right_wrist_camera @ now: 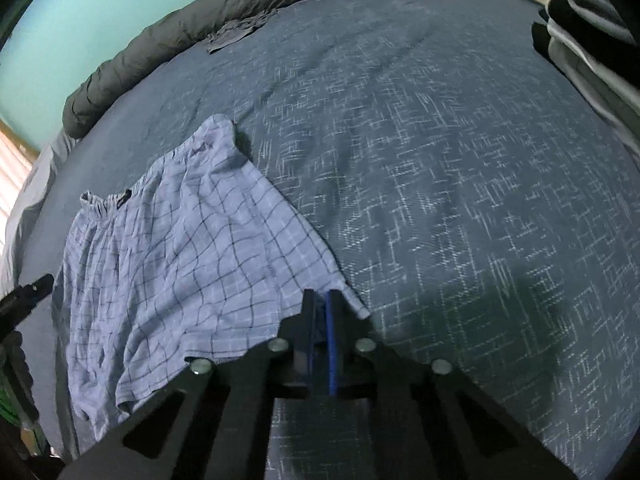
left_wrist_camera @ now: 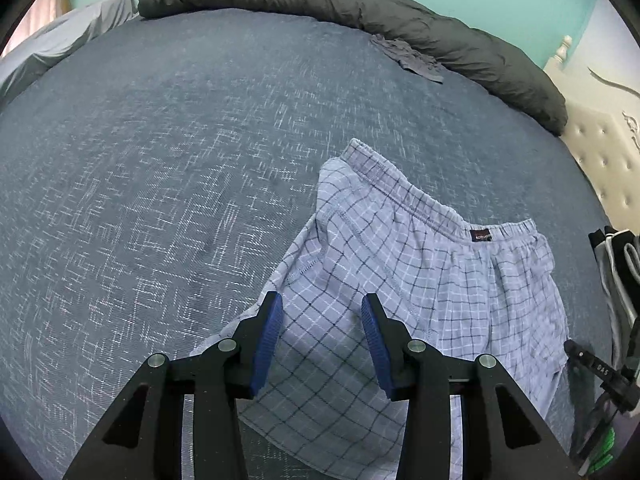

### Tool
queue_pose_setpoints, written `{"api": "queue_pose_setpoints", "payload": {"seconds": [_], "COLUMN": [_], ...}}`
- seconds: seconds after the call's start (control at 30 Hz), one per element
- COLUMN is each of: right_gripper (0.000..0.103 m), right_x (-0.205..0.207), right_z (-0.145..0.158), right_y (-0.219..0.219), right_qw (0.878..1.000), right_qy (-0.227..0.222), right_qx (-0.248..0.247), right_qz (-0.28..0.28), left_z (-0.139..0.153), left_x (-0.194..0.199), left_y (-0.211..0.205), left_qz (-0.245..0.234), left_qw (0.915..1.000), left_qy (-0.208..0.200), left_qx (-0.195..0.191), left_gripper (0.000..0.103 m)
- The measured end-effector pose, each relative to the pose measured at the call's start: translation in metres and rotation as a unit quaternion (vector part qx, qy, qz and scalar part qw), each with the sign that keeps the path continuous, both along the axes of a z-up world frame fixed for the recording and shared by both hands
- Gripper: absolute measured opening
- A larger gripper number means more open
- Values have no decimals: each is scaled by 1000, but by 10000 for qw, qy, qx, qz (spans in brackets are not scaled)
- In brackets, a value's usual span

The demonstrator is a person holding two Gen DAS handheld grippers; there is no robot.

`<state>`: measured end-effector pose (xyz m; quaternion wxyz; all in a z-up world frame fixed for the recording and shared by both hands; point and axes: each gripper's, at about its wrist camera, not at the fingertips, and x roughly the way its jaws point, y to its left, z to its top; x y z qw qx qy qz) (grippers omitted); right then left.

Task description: Fold clothes

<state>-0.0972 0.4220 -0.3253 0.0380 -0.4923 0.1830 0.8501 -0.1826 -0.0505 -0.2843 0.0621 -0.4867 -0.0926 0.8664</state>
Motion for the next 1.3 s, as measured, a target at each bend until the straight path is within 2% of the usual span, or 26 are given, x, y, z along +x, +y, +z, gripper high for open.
{"api": "queue_pose_setpoints", "payload": {"seconds": [0.2, 0.47, 0.73, 1.1, 1.2, 1.3], "right_gripper": [1, 1, 1, 1, 3, 3], "right_x": [4, 16, 16, 16, 16, 10], "right_z": [3, 15, 6, 12, 23, 40], "right_y": [-2, 23, 37, 43, 43, 39], "right_qw": [9999, 9986, 9971, 9966, 9954, 9939], "right_qy": [85, 376, 315, 246, 405, 710], "right_qx": [51, -38, -258, -325, -423, -316], "right_qz": [69, -380, -647, -720, -762, -778], "left_z": [-1, 0, -2, 1, -1, -5], "left_x": [-1, -5, -13, -62, -78, -91], "left_y": [-3, -8, -16, -12, -6, -1], "left_qz": [63, 155, 292, 282, 168, 127], "left_qw": [10000, 9999, 9995, 9994, 9997, 9998], "left_qy": [-31, -21, -40, 121, 155, 114], "left_qx": [54, 67, 100, 142, 100, 48], "left_gripper": [45, 45, 45, 45, 45, 45]}}
